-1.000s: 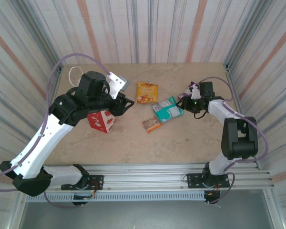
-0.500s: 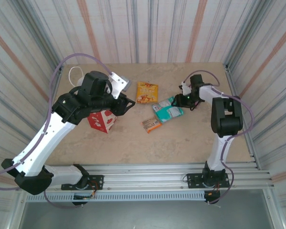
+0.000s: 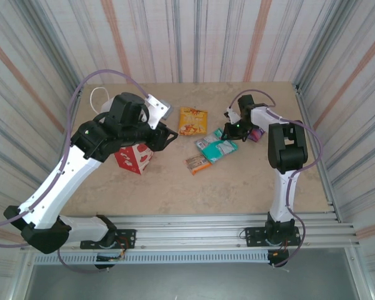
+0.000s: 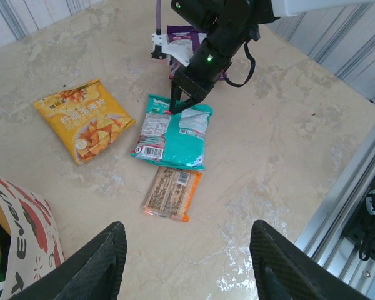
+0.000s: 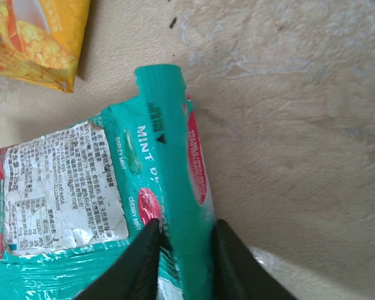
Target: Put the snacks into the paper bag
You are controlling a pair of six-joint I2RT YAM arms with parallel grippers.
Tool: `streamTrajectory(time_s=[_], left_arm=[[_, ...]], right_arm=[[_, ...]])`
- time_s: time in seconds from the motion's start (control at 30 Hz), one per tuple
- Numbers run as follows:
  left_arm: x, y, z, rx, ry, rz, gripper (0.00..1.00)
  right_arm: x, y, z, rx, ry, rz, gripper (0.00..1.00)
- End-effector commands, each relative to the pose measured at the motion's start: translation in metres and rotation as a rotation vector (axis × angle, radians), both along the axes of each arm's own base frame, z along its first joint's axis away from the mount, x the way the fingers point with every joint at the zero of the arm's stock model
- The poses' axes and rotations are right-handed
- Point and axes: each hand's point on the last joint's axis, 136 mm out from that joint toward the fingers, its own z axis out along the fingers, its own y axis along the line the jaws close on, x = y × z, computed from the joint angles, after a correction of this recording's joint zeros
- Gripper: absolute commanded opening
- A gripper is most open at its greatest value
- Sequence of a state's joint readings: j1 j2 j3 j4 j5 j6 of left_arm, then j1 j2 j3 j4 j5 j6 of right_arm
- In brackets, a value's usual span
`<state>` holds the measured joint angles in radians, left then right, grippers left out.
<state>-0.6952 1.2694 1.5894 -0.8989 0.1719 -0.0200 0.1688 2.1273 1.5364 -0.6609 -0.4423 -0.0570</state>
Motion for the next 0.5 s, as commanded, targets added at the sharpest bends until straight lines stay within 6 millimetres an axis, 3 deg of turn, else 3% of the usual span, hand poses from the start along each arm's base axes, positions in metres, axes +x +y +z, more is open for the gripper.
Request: streamTrajectory(time_s=[0.0, 0.17, 0.47], left_arm=[[0.002, 0.001, -0.004, 0.035, 0.019, 0.008, 0.56], [0.004, -0.003, -0.009, 0.044, 0.038, 0.002, 0.55], [0.002, -0.007, -0.011, 0.049, 0.039, -0.016, 0.55]], right_arm=[[-0.007, -0.009, 0.008, -0.029, -0.007, -0.012, 0.15], [-0.005, -0.010, 0.038, 0.020, -0.096, -0.030, 0.00], [-0.013, -0.008, 0.105, 0.057, -0.309, 0.011, 0.00]])
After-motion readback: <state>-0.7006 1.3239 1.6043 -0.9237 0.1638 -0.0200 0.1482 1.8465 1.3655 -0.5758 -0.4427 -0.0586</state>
